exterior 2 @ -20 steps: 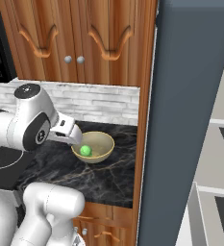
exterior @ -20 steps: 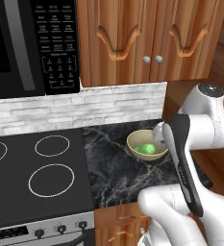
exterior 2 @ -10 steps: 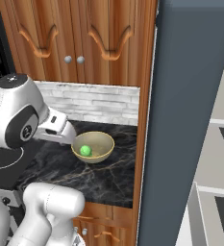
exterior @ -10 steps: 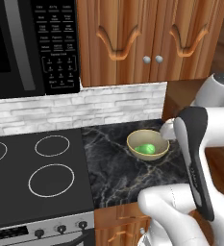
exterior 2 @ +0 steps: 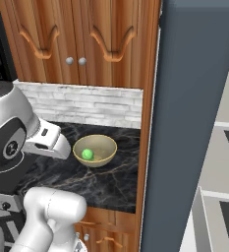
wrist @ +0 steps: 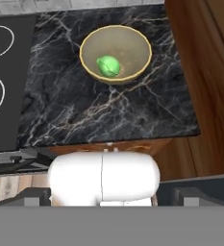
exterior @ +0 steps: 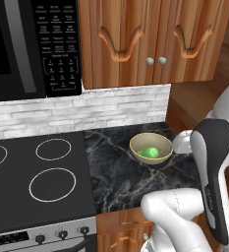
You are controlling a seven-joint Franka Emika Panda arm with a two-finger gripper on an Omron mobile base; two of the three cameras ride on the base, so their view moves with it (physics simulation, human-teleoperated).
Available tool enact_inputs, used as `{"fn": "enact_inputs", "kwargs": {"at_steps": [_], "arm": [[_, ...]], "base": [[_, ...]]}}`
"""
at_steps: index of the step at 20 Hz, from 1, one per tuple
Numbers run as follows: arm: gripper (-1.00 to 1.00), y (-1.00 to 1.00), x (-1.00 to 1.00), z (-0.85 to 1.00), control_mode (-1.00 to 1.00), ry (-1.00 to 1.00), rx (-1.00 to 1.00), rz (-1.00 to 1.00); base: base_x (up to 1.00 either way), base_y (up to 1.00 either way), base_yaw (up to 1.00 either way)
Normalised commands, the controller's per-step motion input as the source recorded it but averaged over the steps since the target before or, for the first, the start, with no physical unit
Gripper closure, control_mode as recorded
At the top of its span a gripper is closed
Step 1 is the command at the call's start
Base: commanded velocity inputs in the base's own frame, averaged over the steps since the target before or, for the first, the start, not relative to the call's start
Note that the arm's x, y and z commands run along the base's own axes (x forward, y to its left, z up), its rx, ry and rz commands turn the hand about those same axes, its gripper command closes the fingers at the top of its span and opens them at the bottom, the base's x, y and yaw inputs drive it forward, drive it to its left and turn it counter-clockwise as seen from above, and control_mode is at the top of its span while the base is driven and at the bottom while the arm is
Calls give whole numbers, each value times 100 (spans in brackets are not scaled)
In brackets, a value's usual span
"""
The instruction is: Take the mango, corn, and lemon wedge from the freezer and place them in the bowl on the counter.
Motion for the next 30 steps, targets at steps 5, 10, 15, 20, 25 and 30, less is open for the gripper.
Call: {"fn": "enact_inputs", "kwargs": {"at_steps": [5, 10, 15, 20, 25, 30], "arm": [[-100, 0, -14, 0, -100, 0, 0, 0], [-100, 0, -14, 0, 100, 0, 0, 0], [-100, 0, 0, 0, 100, 0, 0, 0], [-100, 0, 0, 0, 100, 0, 0, 0], [-100, 0, 0, 0, 100, 0, 0, 0], [-100, 0, 0, 0, 100, 0, 0, 0]], "base": [[0, 0, 0], [-19, 0, 0], [-97, 0, 0], [-100, 5, 0], [-100, 7, 0], [-100, -11, 0]]}}
